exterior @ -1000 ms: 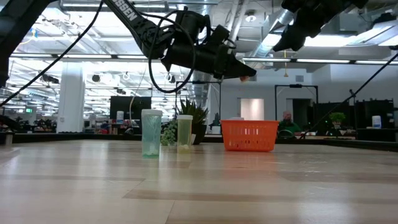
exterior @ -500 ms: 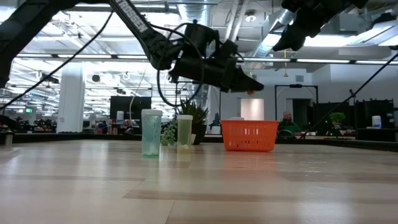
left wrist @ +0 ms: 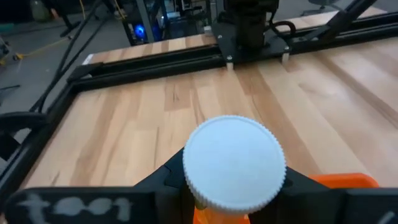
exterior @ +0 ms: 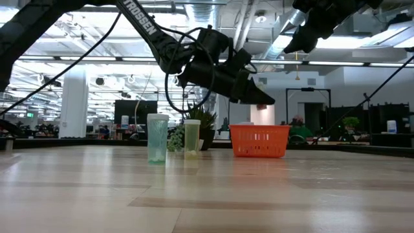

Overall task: Pick and place pill bottles into a basket
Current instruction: Put the top yellow pill bottle into the basket, then put the blue pill bottle into the basket

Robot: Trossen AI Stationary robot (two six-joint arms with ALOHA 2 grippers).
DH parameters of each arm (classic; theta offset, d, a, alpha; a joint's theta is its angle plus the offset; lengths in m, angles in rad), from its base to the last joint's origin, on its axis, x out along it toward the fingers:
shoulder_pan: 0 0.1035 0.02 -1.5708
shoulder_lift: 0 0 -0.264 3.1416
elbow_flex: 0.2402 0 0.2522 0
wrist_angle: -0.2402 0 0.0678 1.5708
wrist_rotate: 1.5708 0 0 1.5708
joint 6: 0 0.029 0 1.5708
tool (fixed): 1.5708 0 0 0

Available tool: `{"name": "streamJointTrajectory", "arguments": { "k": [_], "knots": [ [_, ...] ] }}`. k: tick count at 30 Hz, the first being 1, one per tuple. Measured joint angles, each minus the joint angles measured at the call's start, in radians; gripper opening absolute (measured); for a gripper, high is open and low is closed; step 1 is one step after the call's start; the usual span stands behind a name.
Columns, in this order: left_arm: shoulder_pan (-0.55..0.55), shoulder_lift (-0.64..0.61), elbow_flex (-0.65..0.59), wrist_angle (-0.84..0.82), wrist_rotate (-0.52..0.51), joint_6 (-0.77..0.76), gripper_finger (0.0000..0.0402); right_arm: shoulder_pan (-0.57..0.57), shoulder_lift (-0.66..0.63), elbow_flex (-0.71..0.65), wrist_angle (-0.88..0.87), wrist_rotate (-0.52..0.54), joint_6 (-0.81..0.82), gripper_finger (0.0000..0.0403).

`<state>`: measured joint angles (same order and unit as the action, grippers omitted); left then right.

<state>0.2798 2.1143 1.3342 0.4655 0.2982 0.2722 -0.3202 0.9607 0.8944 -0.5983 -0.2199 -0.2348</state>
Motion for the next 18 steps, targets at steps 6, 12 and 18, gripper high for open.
{"name": "streamJointTrajectory", "arguments": {
  "k": [6,12,18],
  "knots": [
    [0.000,0.000,0.000,-0.008,-0.002,0.005,0.0090,0.000,0.000,0.000,0.000,0.000,0.000,0.0123],
    [0.000,0.000,0.000,-0.006,-0.006,0.008,0.0116,0.000,0.000,0.000,0.000,0.000,0.000,0.0123],
    [0.000,0.000,0.000,-0.019,-0.023,0.014,0.0142,0.000,0.000,0.000,0.000,0.000,0.000,0.0123]
  ]
}}
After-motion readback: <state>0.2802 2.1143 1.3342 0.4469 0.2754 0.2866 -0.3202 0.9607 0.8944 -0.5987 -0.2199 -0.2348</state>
